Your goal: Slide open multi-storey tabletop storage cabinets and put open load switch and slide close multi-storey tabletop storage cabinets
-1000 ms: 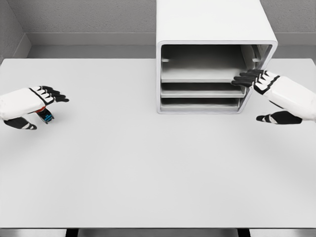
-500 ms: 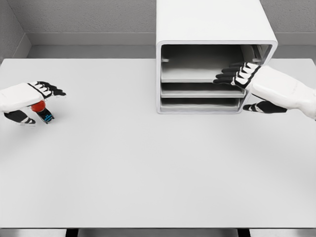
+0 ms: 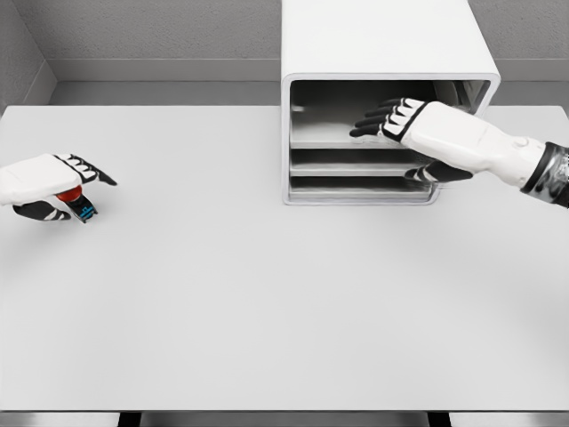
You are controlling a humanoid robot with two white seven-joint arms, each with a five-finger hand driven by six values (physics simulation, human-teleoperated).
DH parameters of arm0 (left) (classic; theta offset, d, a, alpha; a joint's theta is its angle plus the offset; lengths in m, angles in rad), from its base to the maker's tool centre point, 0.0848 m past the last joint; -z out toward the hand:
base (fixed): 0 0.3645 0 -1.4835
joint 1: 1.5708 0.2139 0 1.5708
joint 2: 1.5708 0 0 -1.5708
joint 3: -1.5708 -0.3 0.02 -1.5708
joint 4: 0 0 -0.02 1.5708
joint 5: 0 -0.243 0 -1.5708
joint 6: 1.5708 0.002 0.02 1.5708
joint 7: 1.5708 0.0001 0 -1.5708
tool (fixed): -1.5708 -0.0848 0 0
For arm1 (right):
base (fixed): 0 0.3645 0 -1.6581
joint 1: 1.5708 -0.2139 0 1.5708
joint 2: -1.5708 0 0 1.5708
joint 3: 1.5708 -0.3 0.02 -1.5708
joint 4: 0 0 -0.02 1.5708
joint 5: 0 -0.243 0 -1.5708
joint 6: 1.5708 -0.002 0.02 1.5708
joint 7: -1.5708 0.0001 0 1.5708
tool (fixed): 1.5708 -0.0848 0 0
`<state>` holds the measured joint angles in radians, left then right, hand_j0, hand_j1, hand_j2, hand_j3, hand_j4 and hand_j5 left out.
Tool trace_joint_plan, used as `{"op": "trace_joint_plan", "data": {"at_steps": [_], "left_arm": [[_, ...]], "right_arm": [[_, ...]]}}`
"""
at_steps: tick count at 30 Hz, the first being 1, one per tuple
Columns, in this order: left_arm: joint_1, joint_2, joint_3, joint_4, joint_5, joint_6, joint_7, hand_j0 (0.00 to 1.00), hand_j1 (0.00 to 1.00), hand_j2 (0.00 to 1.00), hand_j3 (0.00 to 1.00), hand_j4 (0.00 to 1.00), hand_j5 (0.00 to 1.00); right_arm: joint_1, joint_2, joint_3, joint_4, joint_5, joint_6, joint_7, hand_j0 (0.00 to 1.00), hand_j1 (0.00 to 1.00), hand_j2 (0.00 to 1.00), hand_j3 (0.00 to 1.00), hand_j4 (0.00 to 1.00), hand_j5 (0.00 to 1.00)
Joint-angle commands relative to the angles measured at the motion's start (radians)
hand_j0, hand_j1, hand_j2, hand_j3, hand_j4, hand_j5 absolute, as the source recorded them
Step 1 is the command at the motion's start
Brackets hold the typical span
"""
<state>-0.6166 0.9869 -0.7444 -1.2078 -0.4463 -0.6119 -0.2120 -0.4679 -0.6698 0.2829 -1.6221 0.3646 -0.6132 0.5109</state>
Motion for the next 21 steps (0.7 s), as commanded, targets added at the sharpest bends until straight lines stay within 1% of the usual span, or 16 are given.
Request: {"op": "trace_joint_plan", "data": {"at_steps": [1, 3, 4, 6, 8, 13, 15, 19, 20, 21], "left_arm": [[0.0, 0.001, 0.002, 0.011, 0.005, 0.001, 0.0, 0.79, 0.79, 0.79, 0.79, 0.79, 0.79], [0.0, 0.001, 0.002, 0.017, 0.005, 0.001, 0.0, 0.8, 0.8, 0.8, 0.8, 0.8, 0.8], [0.0, 0.001, 0.002, 0.017, 0.005, 0.001, 0.0, 0.8, 0.8, 0.8, 0.8, 0.8, 0.8], [0.0, 0.001, 0.002, 0.025, 0.005, 0.001, 0.0, 0.8, 0.8, 0.8, 0.8, 0.8, 0.8], [0.0, 0.001, 0.002, 0.027, 0.005, 0.001, 0.0, 0.8, 0.8, 0.8, 0.8, 0.8, 0.8], [-0.002, 0.004, 0.01, 0.025, 0.006, 0.001, 0.0, 0.76, 0.76, 0.76, 0.76, 0.76, 0.76], [-0.002, 0.004, 0.011, 0.025, 0.006, 0.001, 0.0, 0.71, 0.71, 0.71, 0.71, 0.71, 0.71], [-0.002, 0.009, 0.013, 0.025, 0.006, 0.001, 0.0, 0.61, 0.61, 0.61, 0.61, 0.61, 0.61], [-0.002, 0.009, 0.013, 0.025, 0.008, 0.001, 0.0, 0.58, 0.58, 0.58, 0.58, 0.58, 0.58], [-0.002, 0.01, 0.014, 0.025, 0.009, 0.001, 0.0, 0.52, 0.52, 0.52, 0.52, 0.52, 0.52]], "right_arm": [[0.0, 0.013, 0.03, 0.047, -0.003, 0.002, 0.0, 0.94, 0.94, 0.94, 0.94, 0.94, 0.94], [-0.003, 0.015, 0.036, 0.065, -0.003, 0.002, 0.014, 0.94, 0.94, 0.94, 0.94, 0.94, 0.94], [-0.014, 0.027, 0.039, 0.071, -0.003, 0.002, 0.026, 0.94, 0.94, 0.94, 0.94, 0.94, 0.94], [-0.026, 0.038, 0.042, 0.097, -0.003, 0.002, 0.029, 0.94, 0.94, 0.94, 0.94, 0.94, 0.94], [-0.038, 0.038, 0.042, 0.103, -0.003, 0.002, 0.029, 0.94, 0.94, 0.94, 0.94, 0.94, 0.94], [-0.084, 0.065, 0.042, 0.197, -0.004, 0.002, 0.028, 0.94, 0.94, 0.94, 0.94, 0.94, 0.94], [-0.091, 0.065, 0.055, 0.22, -0.003, 0.002, 0.029, 0.94, 0.94, 0.94, 0.94, 0.94, 0.94], [-0.089, 0.073, 0.059, 0.223, -0.003, 0.002, 0.037, 0.94, 0.94, 0.94, 0.94, 0.94, 0.94], [-0.089, 0.073, 0.064, 0.223, -0.003, 0.002, 0.037, 0.94, 0.94, 0.94, 0.94, 0.94, 0.94], [-0.089, 0.073, 0.064, 0.223, -0.003, 0.002, 0.037, 0.94, 0.94, 0.94, 0.94, 0.94, 0.94]]}}
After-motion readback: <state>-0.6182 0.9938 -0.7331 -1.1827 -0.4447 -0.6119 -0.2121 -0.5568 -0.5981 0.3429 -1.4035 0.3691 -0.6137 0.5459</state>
